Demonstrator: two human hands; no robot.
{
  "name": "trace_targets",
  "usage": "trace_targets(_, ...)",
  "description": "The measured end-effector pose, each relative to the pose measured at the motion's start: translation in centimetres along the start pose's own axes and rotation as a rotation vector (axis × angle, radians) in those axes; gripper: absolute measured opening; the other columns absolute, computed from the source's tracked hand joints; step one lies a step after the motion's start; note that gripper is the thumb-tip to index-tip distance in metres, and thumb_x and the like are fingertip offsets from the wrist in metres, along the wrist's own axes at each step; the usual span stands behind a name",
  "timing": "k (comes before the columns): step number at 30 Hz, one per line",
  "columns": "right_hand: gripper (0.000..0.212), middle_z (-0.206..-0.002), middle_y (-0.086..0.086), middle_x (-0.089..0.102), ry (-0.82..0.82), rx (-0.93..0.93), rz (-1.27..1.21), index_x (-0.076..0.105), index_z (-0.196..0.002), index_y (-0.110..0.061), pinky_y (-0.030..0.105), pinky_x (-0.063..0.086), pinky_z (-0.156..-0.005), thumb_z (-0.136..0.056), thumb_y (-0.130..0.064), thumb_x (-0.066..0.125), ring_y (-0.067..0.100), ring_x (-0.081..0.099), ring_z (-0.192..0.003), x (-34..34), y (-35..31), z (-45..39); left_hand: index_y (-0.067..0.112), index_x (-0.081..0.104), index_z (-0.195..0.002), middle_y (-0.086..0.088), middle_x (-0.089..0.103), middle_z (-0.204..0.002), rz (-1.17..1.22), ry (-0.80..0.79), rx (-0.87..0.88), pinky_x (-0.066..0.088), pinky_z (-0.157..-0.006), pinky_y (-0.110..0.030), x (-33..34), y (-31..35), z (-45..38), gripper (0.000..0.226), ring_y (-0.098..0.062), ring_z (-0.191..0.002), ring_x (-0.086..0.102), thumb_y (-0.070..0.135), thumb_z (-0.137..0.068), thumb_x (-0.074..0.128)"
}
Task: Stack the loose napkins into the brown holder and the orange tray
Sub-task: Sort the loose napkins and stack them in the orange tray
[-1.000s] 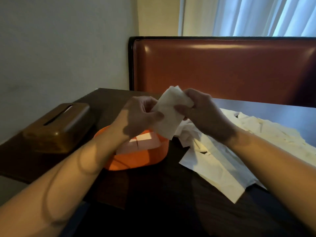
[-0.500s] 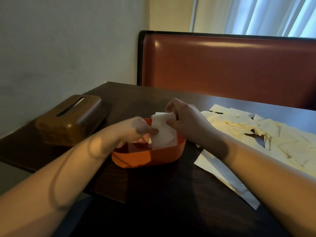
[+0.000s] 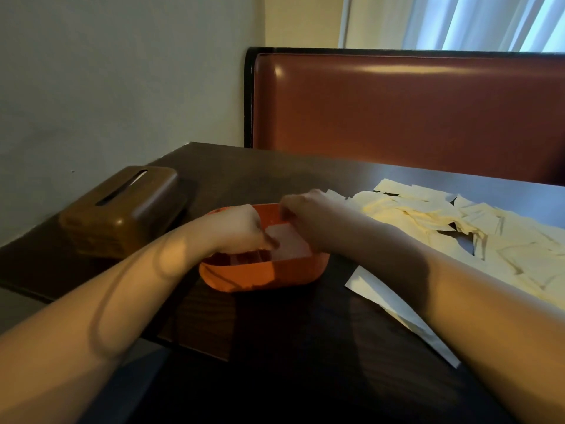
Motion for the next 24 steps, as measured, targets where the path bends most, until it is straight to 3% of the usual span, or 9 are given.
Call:
trace_targets(3, 0.019, -0.106, 0.001, 0.061, -0.114, 0.005, 0.065, 0.062, -0.112, -0.018, 0.025, 0.041, -0.067, -0.097, -0.012, 0.052, 0.018, 0.060, -0.093, 0.5, 0.0, -0.5, 0.031, 0.067, -0.090, 0.008, 0.066, -0.100, -0.023, -0.012, -0.027, 0.045, -0.081, -0.027, 0.3, -0.1, 0.0, 0.008, -0.009, -0.094, 0.061, 0.028, -0.095, 0.061)
trace_targets(6, 0.018, -0.108, 0.000, 0.061, -0.065, -0.002, -0.012, 0.062, -0.112, -0.019, 0.022, 0.045, -0.065, -0.099, -0.013, 0.051, 0.014, 0.059, -0.090, -0.5, 0.0, -0.1, 0.027, 0.073, -0.088, 0.006, 0.071, -0.091, -0.019, 0.026, -0.057, 0.050, -0.083, -0.030, -0.2, -0.2, -0.2, 0.010, -0.011, -0.088, 0.065, 0.031, -0.092, 0.065)
trace_targets(9, 0.020, -0.103, -0.003, 0.064, 0.156, 0.009, -0.179, 0.064, -0.110, -0.022, 0.021, 0.054, -0.067, -0.101, -0.015, 0.047, 0.010, 0.063, -0.085, -2.6, 1.1, 2.0, 0.022, 0.072, -0.081, 0.009, 0.069, -0.067, 0.059, 0.157, -0.025, 0.046, -0.070, -0.026, -0.8, 0.9, 0.4, 0.018, -0.003, -0.068, 0.062, 0.034, -0.092, 0.065)
trace_targets(12, 0.016, -0.090, -0.004, 0.068, 0.398, -0.017, -0.325, 0.067, -0.103, -0.015, 0.025, 0.059, -0.075, -0.097, -0.012, 0.053, 0.005, 0.068, -0.080, -4.4, 4.3, 4.7, 0.022, 0.073, -0.080, 0.007, 0.069, -0.065, 0.100, 0.320, 0.118, 0.044, -0.062, -0.022, -0.4, 3.7, 1.2, 0.023, -0.003, -0.061, 0.062, 0.036, -0.093, 0.061)
trace_targets(14, 0.013, -0.085, 0.001, 0.071, 0.500, 0.079, -0.434, 0.070, -0.095, -0.014, 0.032, 0.059, -0.074, -0.094, -0.015, 0.057, 0.013, 0.070, -0.077, -5.1, 7.7, 6.3, 0.025, 0.073, -0.079, 0.007, 0.069, -0.065, 0.151, 0.391, 0.234, 0.048, -0.061, -0.022, 0.9, 6.1, 1.7, 0.023, -0.005, -0.064, 0.064, 0.038, -0.093, 0.061)
trace_targets(16, 0.016, -0.082, 0.004, 0.071, 0.603, 0.190, -0.559, 0.068, -0.089, -0.020, 0.040, 0.059, -0.075, -0.097, -0.013, 0.056, 0.019, 0.070, -0.075, -5.6, 10.8, 7.9, 0.026, 0.075, -0.084, 0.009, 0.071, -0.072, 0.219, 0.359, 0.393, 0.051, -0.065, -0.019, 2.6, 8.8, 1.8, 0.017, -0.003, -0.070, 0.066, 0.036, -0.093, 0.063)
trace_targets(18, 0.018, -0.083, 0.000, 0.071, 0.659, 0.231, -0.527, 0.067, -0.090, -0.020, 0.033, 0.059, -0.072, -0.099, -0.012, 0.053, 0.013, 0.069, -0.071, -5.6, 13.3, 9.7, 0.025, 0.075, -0.097, 0.012, 0.073, -0.086, 0.205, 0.212, 0.494, 0.051, -0.073, -0.014, 4.8, 11.5, 1.3, 0.012, 0.002, -0.080, 0.066, 0.031, -0.092, 0.066)
trace_targets(21, 0.015, -0.083, 0.001, 0.072, 0.643, 0.325, -0.459, 0.067, -0.093, -0.015, 0.030, 0.059, -0.073, -0.098, -0.011, 0.054, 0.012, 0.069, -0.070, -4.7, 16.0, 12.0, 0.025, 0.073, -0.107, 0.010, 0.070, -0.095, 0.061, 0.067, 0.487, 0.054, -0.082, -0.024, 7.7, 14.6, -1.5, 0.019, -0.004, -0.088, 0.065, 0.030, -0.089, 0.071)
trace_targets(24, 0.015, -0.078, 0.010, 0.072, 0.580, 0.450, -0.446, 0.067, -0.087, -0.014, 0.044, 0.058, -0.078, -0.095, -0.010, 0.054, 0.026, 0.069, -0.073, -3.1, 19.0, 13.4, 0.027, 0.071, -0.105, 0.014, 0.060, -0.085, -0.117, 0.117, 0.440, 0.046, -0.069, -0.024, 9.6, 16.5, -4.4, 0.023, -0.005, -0.083, 0.059, 0.036, -0.084, 0.075)
Point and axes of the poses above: each hand's wrist, its own z-axis away from the middle knuckle, its own x-axis out of the palm, y = z × x, the point moved 1 cm from there along -z, towards the middle knuckle
